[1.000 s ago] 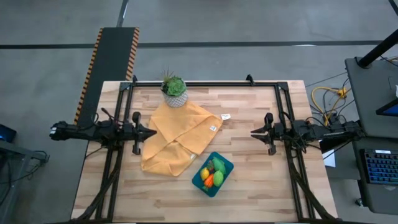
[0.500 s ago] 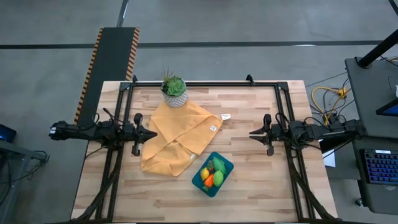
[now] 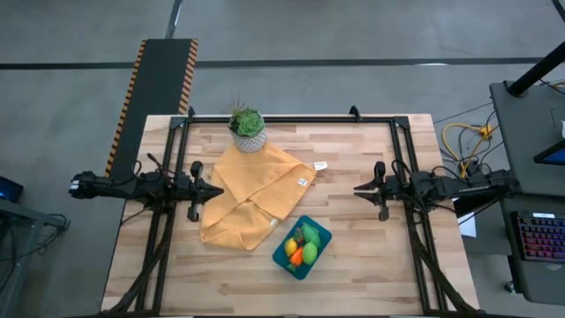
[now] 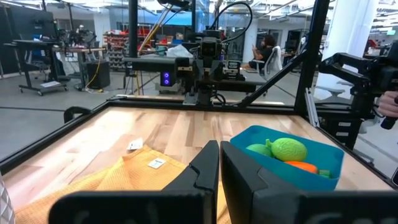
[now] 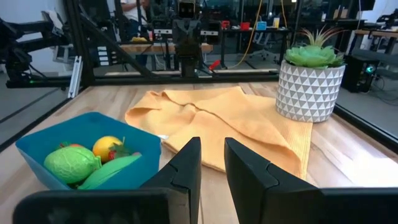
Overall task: Pick and placing Produce into tupperware
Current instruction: Return to Home Position
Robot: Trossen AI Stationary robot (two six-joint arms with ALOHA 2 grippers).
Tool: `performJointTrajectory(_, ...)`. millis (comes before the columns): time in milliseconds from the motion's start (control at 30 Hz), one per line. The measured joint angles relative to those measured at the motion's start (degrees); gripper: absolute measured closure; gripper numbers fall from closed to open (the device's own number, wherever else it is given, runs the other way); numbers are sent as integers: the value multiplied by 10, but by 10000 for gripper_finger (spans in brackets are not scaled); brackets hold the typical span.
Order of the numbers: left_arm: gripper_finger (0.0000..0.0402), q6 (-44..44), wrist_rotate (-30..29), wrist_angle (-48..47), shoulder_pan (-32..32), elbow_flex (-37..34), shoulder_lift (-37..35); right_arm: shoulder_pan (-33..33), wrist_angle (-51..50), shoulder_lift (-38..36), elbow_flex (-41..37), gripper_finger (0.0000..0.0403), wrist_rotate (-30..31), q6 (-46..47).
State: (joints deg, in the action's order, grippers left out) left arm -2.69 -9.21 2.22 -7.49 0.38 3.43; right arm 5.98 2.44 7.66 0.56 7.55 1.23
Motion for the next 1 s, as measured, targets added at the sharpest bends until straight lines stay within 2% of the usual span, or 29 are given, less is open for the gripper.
performJointTrajectory(167, 402, 0, 0, 0, 0, 0, 1, 0, 29, 0, 0, 339, 0, -6)
performJointTrajectory(333, 402, 0, 0, 0, 0, 0, 3, 0, -3, -9, 0, 339, 0, 0)
performJointTrajectory(633, 402, 5, 0, 0, 0, -1, 6, 0, -10, -77, 0, 339, -4, -12)
performJointTrajectory(1000, 402, 4, 0, 0, 0, -1, 7, 0, -6, -68, 0, 339, 0, -15)
